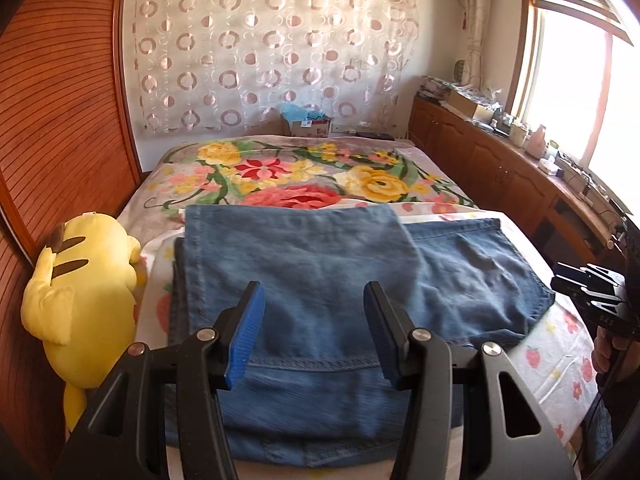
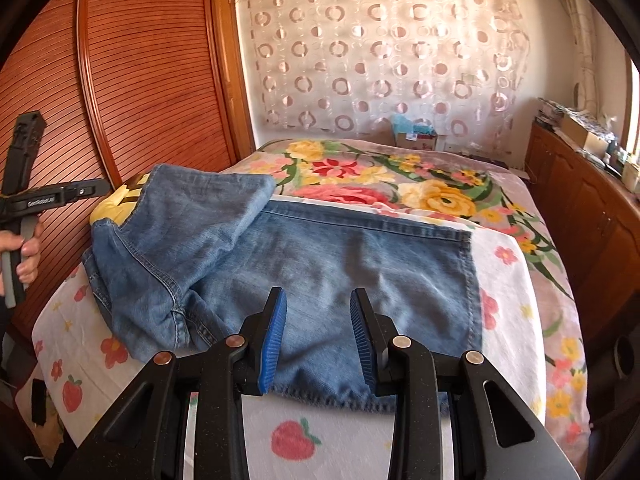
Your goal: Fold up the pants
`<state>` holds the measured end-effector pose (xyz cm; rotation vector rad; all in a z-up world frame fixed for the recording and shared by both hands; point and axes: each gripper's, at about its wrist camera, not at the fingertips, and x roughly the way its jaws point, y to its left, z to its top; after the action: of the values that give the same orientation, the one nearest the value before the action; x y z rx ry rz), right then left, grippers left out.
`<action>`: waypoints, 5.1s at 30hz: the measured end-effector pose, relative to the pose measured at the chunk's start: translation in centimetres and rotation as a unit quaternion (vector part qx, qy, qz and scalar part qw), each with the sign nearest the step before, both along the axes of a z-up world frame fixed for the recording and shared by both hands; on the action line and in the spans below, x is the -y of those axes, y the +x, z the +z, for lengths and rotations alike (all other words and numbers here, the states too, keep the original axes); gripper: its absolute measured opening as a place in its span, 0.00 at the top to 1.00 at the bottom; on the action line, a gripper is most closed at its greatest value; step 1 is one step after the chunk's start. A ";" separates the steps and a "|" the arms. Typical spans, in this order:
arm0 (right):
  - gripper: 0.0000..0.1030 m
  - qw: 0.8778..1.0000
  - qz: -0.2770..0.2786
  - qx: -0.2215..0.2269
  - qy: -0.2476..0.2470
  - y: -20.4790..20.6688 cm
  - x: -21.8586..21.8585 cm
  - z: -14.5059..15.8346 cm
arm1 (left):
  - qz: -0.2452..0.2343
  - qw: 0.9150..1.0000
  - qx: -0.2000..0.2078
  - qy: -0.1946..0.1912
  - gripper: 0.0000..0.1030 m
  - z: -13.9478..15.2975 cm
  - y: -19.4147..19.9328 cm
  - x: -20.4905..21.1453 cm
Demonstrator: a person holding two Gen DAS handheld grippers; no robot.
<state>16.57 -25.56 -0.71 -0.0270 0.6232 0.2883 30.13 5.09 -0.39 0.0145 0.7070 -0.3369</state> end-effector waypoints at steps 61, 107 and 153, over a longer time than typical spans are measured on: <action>0.86 1.000 0.026 -0.016 0.006 4.5 -5.4 6.6 | -0.025 1.000 -0.001 0.008 0.49 -3.7 -8.6 2.3; 0.66 0.993 -0.003 -0.110 0.034 8.8 -5.5 -1.4 | -0.069 0.997 -0.042 0.014 0.49 -6.0 -0.8 7.8; 0.98 0.992 0.124 0.034 -0.003 12.8 -14.6 8.7 | -0.032 0.999 0.031 -0.023 0.95 2.2 -4.9 -2.9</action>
<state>29.37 -10.99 8.03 -0.1206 0.5523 0.5245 25.26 7.95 1.84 0.0027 0.6389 -0.4119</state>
